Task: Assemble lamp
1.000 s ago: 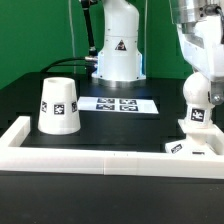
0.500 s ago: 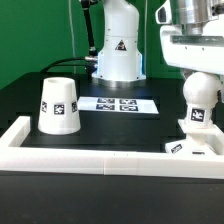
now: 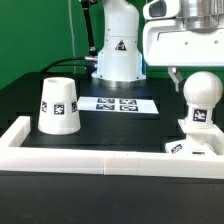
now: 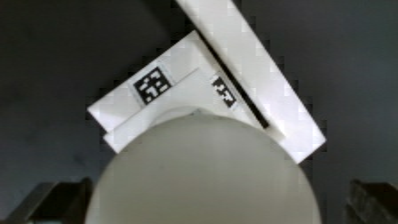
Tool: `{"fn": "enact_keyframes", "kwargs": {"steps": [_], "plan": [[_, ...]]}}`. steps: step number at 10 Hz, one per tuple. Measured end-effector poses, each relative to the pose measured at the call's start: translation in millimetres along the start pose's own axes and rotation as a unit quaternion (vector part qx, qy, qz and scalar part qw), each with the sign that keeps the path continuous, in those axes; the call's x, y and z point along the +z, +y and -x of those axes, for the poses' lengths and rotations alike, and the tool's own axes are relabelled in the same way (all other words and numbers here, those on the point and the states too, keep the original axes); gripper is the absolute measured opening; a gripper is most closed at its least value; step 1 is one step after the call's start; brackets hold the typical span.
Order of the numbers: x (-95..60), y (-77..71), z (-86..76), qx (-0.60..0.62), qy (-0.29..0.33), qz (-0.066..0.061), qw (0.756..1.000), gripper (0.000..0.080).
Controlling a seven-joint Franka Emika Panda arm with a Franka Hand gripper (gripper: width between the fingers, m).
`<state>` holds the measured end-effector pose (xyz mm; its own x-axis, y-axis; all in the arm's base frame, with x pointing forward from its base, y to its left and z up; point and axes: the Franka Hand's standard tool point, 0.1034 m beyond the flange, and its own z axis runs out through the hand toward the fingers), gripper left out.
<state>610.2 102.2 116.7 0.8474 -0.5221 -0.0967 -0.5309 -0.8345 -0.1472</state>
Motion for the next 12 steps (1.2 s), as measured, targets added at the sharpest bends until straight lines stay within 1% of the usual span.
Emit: {"fn": "enact_keyframes", "kwargs": {"steps": [3,4,5,6,7,8,9,10,11,12], "plan": [[0.1,0.6,-0.4,-0.114,0.0,0.001,0.993,0.0698],[-0.2,1.8,-5.6,-0.206,0.019,0.011,0.978,0.0698],[-0.1,2.8,-8.5,-0.289,0.029,0.022,0.957,0.0698],[-1.3,2.0,-9.4,-0.343,0.031,0.03,0.938,0.0698],[-2.7,0.0,-10.0,-0.41,0.034,0.041,0.91,0.0698],[-2.9,-2.4,-10.2,-0.449,0.039,0.046,0.891,0.0698],[-2.5,-0.3,-11.0,-0.464,0.037,0.049,0.884,0.0698],[-2.5,0.8,-11.9,-0.497,0.035,0.051,0.866,0.0698],[-2.3,1.1,-12.0,-0.514,0.034,0.052,0.855,0.0698],[-2.3,1.9,-12.5,-0.542,0.032,0.053,0.838,0.0698]]}}
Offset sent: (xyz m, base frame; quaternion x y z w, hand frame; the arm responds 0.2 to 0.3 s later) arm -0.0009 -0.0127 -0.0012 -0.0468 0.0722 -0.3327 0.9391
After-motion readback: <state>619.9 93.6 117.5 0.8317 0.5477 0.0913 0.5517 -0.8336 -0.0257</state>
